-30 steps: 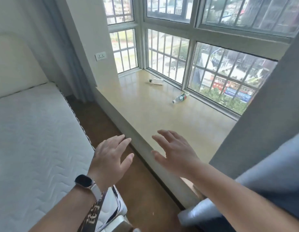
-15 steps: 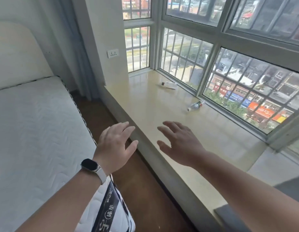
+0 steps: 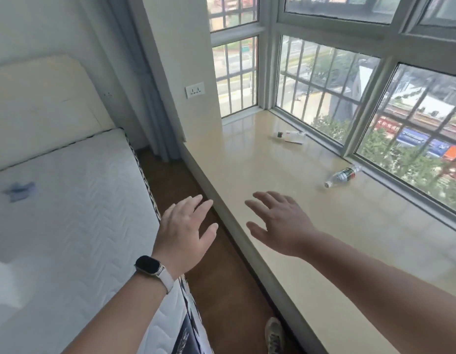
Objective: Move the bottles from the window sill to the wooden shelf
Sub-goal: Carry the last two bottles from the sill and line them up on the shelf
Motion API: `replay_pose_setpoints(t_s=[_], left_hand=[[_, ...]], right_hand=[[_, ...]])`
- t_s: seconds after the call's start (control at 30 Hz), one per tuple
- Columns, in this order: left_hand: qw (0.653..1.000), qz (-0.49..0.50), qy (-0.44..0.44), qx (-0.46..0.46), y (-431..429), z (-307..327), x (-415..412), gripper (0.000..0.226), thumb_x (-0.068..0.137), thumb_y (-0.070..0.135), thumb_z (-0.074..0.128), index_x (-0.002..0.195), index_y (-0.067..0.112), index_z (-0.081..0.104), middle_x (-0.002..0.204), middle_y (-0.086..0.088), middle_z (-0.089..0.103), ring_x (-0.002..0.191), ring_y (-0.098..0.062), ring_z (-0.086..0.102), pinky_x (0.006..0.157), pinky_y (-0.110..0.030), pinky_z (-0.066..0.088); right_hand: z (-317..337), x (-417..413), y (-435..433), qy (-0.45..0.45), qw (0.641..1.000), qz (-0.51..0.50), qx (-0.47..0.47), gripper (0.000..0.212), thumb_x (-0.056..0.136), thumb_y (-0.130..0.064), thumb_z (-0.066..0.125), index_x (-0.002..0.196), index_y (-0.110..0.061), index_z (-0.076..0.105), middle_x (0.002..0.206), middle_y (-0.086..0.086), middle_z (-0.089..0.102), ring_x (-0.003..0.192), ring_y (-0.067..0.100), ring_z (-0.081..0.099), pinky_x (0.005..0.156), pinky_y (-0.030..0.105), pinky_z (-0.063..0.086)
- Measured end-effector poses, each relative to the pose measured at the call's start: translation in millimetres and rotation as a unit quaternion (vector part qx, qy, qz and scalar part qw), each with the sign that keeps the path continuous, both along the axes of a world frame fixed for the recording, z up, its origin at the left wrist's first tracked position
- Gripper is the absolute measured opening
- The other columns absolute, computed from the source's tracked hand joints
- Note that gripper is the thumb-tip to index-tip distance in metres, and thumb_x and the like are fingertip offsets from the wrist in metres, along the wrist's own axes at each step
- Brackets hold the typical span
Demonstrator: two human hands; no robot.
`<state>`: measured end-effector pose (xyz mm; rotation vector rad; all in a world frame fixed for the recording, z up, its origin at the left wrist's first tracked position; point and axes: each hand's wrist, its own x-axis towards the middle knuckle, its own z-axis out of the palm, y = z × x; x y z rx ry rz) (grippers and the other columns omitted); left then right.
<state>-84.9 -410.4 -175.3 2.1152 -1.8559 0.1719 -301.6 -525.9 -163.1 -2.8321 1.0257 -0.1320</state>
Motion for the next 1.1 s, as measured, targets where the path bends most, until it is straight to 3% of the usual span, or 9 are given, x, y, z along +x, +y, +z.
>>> replay_pose_setpoints(t_s=[0.13,0.3,0.43,0.7,0.87,1.1], left_hand=[[0.998,-0.012,-0.054,0.001,-73.9,17.0,3.1,0.048,0.090,0.047,0.046,0.127,0.021,0.062,0.132,-0.006,0.062,0.124,-0.030,0.056,0.104,-0.052,0.041],[0.998,-0.017,-0.058,-0.011,-144.7,17.5,-29.1,0.044,0.088,0.044,0.048,0.122,0.018,0.062,0.124,-0.006,0.063,0.118,-0.029,0.055,0.099,-0.050,0.043],[0.996,-0.036,-0.075,0.012,-196.7,25.4,-57.5,0.047,0.089,0.047,0.044,0.126,0.022,0.059,0.129,-0.005,0.061,0.119,-0.029,0.056,0.102,-0.051,0.042],[0.993,-0.106,-0.060,0.002,-278.8,27.1,-87.4,0.051,0.088,0.050,0.044,0.129,0.024,0.057,0.133,-0.004,0.057,0.122,-0.027,0.049,0.105,-0.046,0.031],[0.985,-0.160,-0.053,-0.027,-322.8,31.4,-96.9,0.048,0.086,0.048,0.047,0.125,0.022,0.060,0.129,-0.006,0.061,0.118,-0.029,0.054,0.102,-0.041,0.026],[0.970,-0.236,-0.064,-0.003,-395.5,20.8,-83.4,0.050,0.087,0.050,0.045,0.126,0.023,0.061,0.131,-0.005,0.060,0.121,-0.029,0.054,0.102,-0.044,0.030]], right_hand=[[10.4,2.7,-70.9,-0.031,0.999,0.011,-0.034,0.055,0.090,-0.055,0.040,0.131,-0.022,0.056,0.133,0.005,0.059,0.122,0.030,0.054,0.097,0.044,0.045],[10.2,-18.8,-145.2,-0.041,0.998,0.012,-0.043,0.054,0.090,-0.055,0.041,0.127,-0.019,0.059,0.130,0.007,0.061,0.119,0.032,0.056,0.095,0.044,0.046],[7.6,-51.3,-178.7,-0.041,0.998,-0.029,-0.043,0.054,0.089,-0.056,0.041,0.124,-0.020,0.060,0.128,0.005,0.061,0.117,0.030,0.057,0.094,0.044,0.046],[16.2,-104.4,-215.7,-0.042,0.989,-0.128,-0.052,0.054,0.089,-0.056,0.040,0.125,-0.020,0.059,0.129,0.006,0.060,0.117,0.031,0.056,0.093,0.045,0.047],[22.6,-124.2,-230.7,-0.033,0.982,-0.174,-0.070,0.053,0.090,-0.056,0.041,0.127,-0.022,0.059,0.130,0.005,0.060,0.118,0.029,0.055,0.094,0.044,0.046],[5.8,-133.9,-258.6,-0.031,0.962,-0.265,-0.050,0.053,0.090,-0.056,0.040,0.128,-0.022,0.057,0.132,0.004,0.058,0.121,0.029,0.054,0.097,0.044,0.046]])
